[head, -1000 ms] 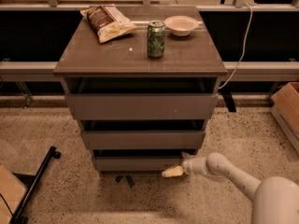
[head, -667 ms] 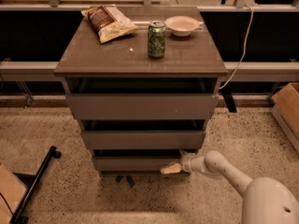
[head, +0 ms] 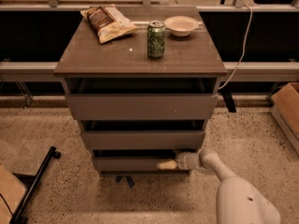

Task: Open bottom drawer

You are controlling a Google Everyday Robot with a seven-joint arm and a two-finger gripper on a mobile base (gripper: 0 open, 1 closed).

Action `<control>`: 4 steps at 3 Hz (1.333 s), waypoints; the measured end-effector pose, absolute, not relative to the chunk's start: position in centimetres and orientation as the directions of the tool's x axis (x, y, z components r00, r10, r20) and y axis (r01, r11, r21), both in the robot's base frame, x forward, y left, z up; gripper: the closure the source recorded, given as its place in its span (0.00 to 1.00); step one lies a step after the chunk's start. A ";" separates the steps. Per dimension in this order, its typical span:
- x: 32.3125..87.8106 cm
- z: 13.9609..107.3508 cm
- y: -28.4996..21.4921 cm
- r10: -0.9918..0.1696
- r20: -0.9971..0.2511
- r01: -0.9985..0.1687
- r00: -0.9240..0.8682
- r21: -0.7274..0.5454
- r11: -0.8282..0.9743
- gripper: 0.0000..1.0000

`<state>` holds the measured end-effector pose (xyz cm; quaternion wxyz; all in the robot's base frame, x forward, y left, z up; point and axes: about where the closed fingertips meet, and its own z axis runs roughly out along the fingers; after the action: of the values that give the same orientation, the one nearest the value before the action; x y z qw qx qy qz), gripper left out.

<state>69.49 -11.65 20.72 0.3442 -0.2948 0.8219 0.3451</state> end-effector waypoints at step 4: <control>67.1 20.5 -12.3 -0.235 -0.716 -0.677 -0.657 0.424 0.602 1.00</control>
Offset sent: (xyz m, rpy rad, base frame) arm -0.0425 -0.0092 -0.0229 -0.0002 0.1706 -0.0316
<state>67.11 -12.25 20.45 0.3124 -0.2718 0.8386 0.3540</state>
